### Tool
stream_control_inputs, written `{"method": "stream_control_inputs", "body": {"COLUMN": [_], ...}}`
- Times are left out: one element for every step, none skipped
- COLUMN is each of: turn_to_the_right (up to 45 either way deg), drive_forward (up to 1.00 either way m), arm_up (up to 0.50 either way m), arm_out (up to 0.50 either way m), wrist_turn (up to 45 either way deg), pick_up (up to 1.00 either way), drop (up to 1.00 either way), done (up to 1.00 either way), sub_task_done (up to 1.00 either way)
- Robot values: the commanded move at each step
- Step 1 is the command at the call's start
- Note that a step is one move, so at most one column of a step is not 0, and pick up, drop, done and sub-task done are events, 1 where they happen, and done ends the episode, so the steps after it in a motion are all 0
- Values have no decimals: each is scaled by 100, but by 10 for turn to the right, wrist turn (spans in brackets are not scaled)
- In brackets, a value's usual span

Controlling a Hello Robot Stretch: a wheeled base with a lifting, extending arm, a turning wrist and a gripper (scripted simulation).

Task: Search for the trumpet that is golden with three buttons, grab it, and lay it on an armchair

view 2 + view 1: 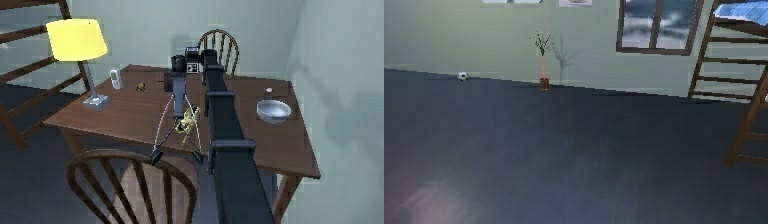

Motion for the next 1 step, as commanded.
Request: {"method": "stream_control_inputs", "body": {"turn_to_the_right": [0], "drive_forward": [0], "arm_up": [0], "arm_out": [0], "wrist_turn": [450], "pick_up": [0], "drop": [0], "done": [0], "sub_task_done": [0]}}
